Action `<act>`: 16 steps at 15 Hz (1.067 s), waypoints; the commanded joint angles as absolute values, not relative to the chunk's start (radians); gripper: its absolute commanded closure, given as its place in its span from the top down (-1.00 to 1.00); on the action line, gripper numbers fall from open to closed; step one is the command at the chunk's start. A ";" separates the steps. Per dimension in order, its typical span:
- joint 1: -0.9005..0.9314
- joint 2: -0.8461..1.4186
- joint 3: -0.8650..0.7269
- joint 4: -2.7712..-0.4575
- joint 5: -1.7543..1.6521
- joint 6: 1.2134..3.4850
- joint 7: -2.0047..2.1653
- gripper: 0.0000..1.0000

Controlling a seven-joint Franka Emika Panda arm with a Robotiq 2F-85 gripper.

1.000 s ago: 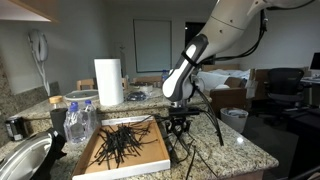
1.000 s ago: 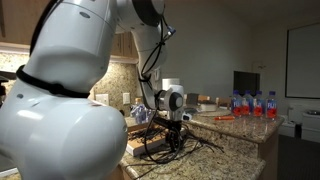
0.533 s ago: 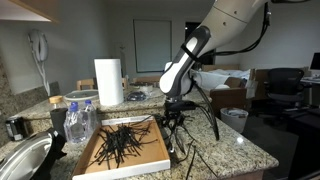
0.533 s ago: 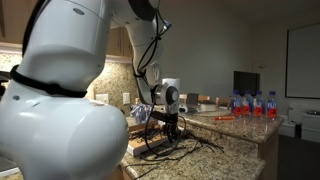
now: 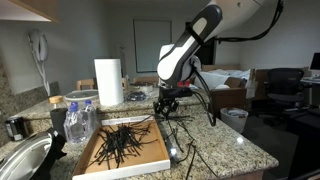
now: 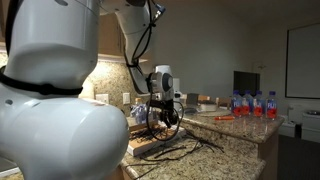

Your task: Put some of the zip ties on the counter on the box

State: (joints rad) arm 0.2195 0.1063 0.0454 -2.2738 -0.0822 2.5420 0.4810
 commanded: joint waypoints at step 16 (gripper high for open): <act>0.437 0.388 0.173 -1.662 -0.356 2.043 1.012 0.18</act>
State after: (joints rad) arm 0.4306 0.3942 0.1639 -1.6777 -0.4279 2.1216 1.0242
